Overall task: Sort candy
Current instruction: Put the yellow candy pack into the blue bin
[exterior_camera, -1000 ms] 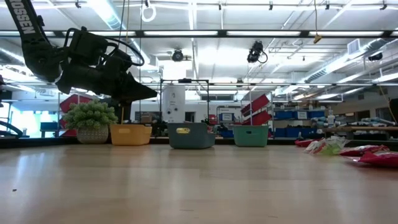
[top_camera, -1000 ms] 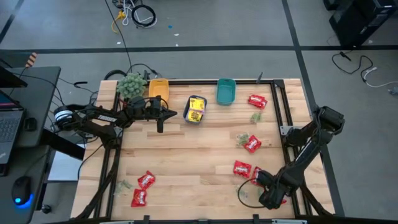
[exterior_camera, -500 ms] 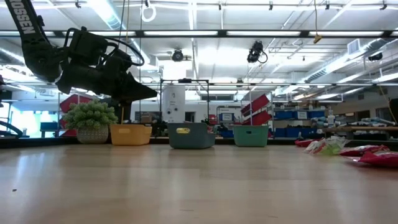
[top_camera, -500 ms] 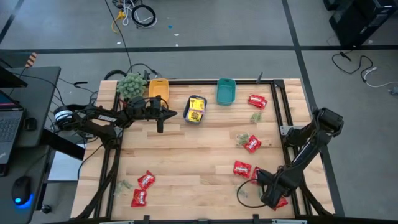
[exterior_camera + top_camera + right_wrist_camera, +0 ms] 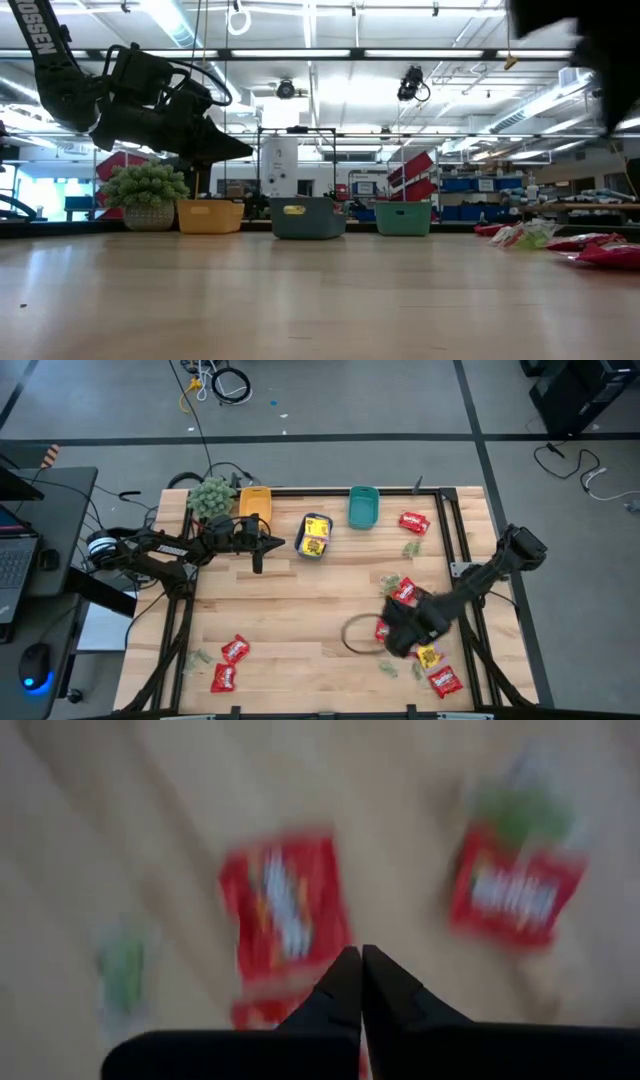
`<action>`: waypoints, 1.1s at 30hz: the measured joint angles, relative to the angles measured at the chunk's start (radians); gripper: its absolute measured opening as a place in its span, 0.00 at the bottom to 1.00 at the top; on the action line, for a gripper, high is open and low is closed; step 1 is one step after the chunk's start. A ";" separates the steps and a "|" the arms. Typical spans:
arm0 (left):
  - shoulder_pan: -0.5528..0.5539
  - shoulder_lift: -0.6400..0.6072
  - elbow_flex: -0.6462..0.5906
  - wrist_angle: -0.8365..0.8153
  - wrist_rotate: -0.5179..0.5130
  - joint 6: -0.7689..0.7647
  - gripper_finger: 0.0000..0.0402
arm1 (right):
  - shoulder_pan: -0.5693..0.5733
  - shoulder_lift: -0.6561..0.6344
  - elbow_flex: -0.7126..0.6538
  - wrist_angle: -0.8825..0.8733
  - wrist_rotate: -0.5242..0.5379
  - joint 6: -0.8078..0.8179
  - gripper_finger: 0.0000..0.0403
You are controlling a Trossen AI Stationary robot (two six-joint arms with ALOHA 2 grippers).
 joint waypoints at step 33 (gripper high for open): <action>-0.004 0.000 0.000 -0.028 0.001 0.003 0.00 | 0.198 -0.001 -0.326 0.383 -0.349 0.086 0.34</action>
